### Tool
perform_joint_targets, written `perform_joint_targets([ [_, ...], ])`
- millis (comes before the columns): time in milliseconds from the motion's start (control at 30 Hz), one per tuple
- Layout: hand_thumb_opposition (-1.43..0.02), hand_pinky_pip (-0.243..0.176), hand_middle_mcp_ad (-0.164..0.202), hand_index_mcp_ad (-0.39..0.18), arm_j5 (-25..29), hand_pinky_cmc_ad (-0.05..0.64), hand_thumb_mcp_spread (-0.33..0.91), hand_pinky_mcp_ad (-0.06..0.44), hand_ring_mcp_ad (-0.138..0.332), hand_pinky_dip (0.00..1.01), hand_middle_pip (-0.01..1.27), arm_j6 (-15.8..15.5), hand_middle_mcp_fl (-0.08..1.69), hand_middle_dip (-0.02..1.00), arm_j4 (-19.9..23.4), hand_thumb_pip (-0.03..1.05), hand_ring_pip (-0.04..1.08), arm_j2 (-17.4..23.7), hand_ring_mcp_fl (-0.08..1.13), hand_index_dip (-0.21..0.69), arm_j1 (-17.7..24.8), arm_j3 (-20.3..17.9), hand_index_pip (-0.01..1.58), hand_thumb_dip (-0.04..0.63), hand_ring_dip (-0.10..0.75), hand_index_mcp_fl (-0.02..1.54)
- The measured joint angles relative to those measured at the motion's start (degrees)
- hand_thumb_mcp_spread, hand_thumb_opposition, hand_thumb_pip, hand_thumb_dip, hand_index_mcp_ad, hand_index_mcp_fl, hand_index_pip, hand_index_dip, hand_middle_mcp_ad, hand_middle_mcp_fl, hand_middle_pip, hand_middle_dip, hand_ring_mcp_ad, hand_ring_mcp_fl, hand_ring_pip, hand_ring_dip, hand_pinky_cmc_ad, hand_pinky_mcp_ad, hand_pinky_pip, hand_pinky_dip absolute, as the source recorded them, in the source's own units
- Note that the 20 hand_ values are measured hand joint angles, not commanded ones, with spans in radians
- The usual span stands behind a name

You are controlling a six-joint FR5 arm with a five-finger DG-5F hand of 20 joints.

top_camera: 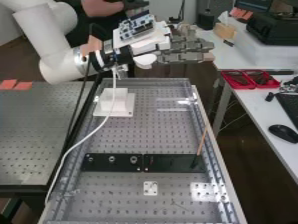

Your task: Grab the drill bit and place it in the clear container

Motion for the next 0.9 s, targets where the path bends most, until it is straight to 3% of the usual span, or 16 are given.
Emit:
perform_joint_targets([
  [433, -0.97, -0.089, 0.003, -0.152, -4.1, 0.305, 0.54, 0.134, 0.194, 0.19, 0.14, 1.2, 0.28, 0.14, 0.4, 0.43, 0.09, 0.3, 0.03, 0.108, 1.9, -1.0, 1.08, 0.253, -0.026, 0.96],
  [900, -0.97, -0.089, 0.003, -0.152, -7.8, 0.305, 0.54, 0.134, 0.197, 0.19, 0.14, 3.0, 0.28, 0.14, -2.0, 0.43, 0.09, -2.9, 0.03, 0.108, 3.9, -0.4, 1.08, 0.25, -0.026, 0.96],
])
